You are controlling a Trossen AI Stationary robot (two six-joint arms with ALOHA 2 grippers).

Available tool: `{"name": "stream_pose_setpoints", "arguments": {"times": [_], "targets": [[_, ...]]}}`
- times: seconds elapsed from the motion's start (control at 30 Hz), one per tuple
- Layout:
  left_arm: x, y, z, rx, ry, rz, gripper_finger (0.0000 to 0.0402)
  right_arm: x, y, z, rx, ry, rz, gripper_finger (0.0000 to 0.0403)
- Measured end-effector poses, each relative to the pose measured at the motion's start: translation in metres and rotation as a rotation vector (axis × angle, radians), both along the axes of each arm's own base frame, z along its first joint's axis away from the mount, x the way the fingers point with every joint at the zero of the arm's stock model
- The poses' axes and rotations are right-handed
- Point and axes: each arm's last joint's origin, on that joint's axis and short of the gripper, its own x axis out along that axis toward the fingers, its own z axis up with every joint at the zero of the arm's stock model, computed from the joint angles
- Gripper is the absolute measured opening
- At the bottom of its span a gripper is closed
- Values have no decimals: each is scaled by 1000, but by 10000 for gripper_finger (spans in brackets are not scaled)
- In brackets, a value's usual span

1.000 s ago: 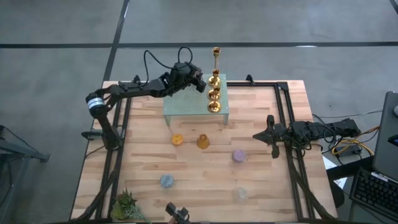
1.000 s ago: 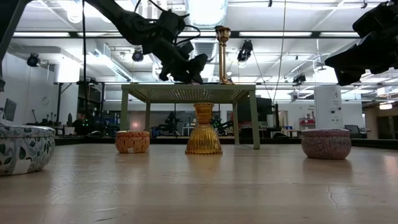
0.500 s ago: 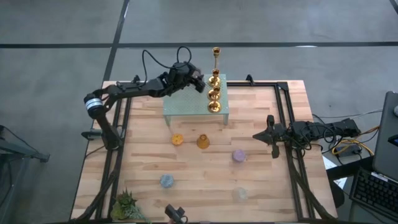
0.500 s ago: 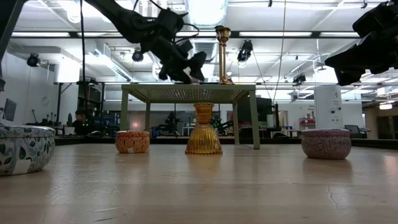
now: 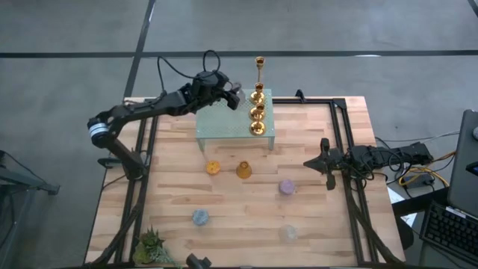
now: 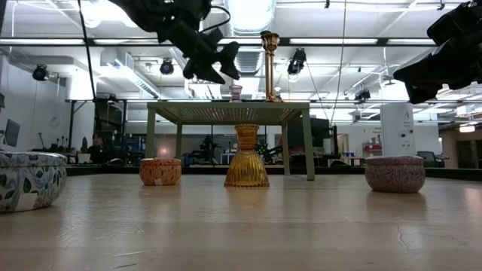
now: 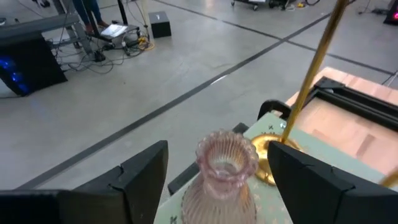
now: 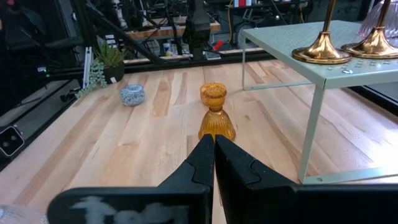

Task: Pick & Place candle stick holders
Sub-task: Put the yellow glass candle holder on the shelf aligned with the pink glass candle holder

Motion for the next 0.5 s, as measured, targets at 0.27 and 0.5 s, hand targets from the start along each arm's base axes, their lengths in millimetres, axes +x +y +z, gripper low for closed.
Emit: {"name": "stream_pose_setpoints", "arguments": {"times": [0.27, 0.5], "targets": [[-17, -22, 21, -8, 9, -32, 280, 0, 0, 0, 0, 0, 0, 8], [-33, -49, 41, 14, -38, -87, 280, 0, 0, 0, 0, 0, 0, 8]]}}
